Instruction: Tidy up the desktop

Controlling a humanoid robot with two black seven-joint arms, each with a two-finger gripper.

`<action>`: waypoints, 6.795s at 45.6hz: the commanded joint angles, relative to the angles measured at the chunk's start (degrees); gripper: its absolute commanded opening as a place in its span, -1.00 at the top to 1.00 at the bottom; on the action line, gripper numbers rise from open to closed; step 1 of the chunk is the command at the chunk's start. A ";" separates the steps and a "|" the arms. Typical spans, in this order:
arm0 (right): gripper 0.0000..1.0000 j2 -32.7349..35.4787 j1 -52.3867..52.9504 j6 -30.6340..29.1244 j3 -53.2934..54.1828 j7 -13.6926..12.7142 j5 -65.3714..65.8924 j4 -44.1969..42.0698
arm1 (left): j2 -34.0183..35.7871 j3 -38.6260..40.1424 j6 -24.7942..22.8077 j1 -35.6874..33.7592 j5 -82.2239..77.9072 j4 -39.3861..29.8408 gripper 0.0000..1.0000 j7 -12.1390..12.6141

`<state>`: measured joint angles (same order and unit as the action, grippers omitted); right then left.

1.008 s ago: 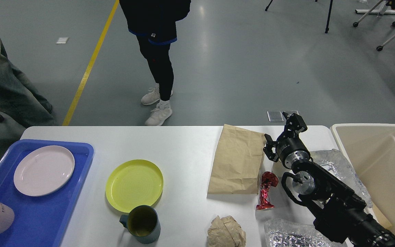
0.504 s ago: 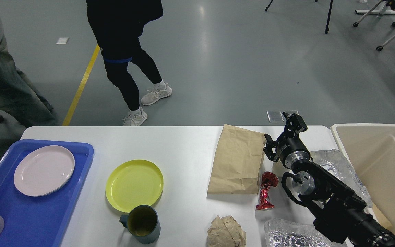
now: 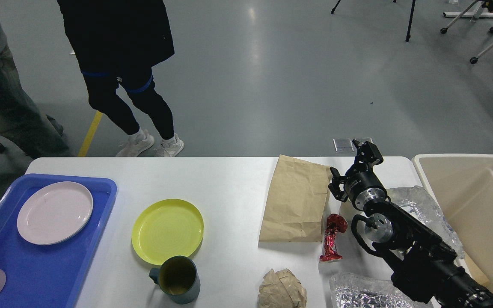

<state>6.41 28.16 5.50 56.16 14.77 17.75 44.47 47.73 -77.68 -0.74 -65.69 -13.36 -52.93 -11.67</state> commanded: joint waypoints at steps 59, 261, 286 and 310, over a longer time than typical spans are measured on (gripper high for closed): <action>-1.00 0.00 0.05 0.03 0.00 0.00 0.00 0.01 | 4.04 2.97 -34.86 -30.90 0.52 -6.21 -0.63 -0.73; -1.00 0.00 0.05 -0.05 0.00 0.00 0.00 0.01 | -32.35 11.58 4.25 -17.37 16.17 -35.58 1.00 5.78; -1.00 0.00 0.05 0.03 0.00 0.00 0.00 0.01 | -31.47 11.58 1.88 -24.74 15.99 -40.84 0.99 4.99; -1.00 0.09 0.05 0.03 0.00 0.00 0.00 0.09 | -19.17 0.25 -21.58 -49.97 14.59 -41.64 0.96 5.08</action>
<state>6.48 28.18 5.49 56.16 14.77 17.75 44.48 25.77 -74.46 -17.76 -110.24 1.48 -94.59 -6.44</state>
